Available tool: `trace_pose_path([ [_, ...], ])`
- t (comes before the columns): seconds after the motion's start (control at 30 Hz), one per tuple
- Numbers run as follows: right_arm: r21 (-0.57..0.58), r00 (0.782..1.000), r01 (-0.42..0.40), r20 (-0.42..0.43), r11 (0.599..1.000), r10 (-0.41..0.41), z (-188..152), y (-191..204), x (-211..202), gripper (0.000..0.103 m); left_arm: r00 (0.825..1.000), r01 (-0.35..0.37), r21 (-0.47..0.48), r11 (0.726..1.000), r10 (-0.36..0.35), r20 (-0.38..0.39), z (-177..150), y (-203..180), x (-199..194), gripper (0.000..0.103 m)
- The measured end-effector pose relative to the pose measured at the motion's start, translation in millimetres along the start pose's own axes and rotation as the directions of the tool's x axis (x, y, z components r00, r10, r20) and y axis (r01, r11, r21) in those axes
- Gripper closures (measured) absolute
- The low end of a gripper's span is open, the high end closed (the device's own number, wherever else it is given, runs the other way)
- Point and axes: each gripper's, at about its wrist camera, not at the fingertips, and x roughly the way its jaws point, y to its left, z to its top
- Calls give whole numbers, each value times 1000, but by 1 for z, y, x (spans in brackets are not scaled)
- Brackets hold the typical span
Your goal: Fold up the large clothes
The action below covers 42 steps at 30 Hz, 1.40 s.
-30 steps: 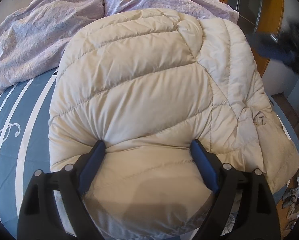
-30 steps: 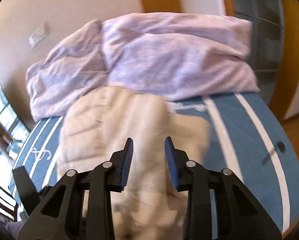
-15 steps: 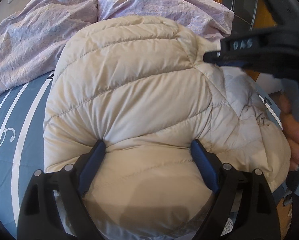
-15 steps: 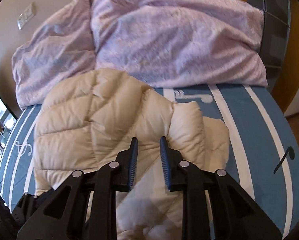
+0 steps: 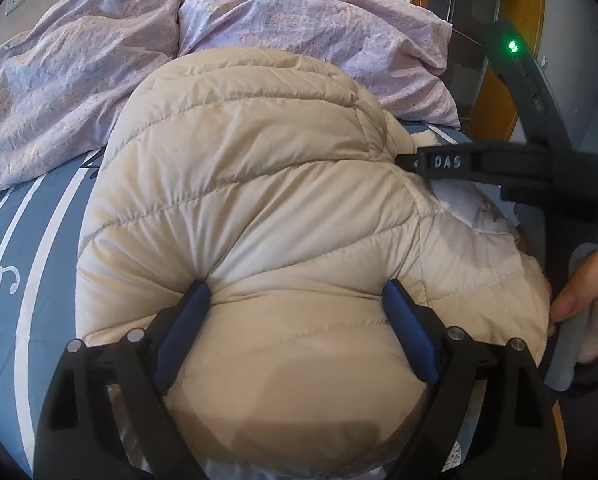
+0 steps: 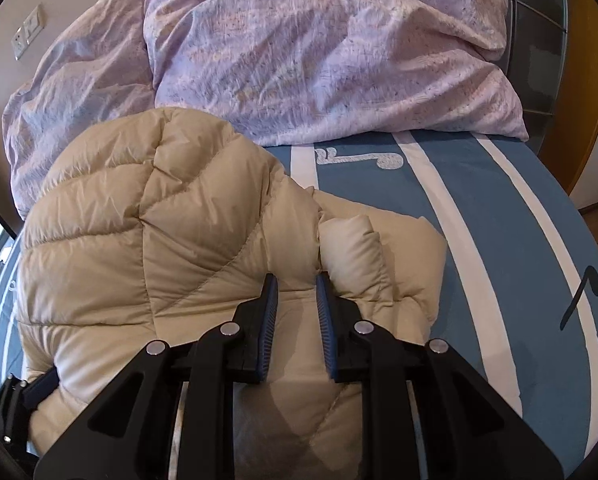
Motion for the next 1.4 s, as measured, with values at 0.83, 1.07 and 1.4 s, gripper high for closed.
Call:
trace_pose_path([
  [0.83,-54,997,76,17,996,-75,-1,2,24,83,999,32,11,999,-32,14,3,1,6,15],
  [1.07,-40,997,69,35,997,-67,-3,1,24,83,999,32,9,999,-32,14,3,1,7,15],
  [1.4,-37,997,69,40,997,-67,-4,0,23,83,999,46,6,999,-46,7,3,0,8,15],
])
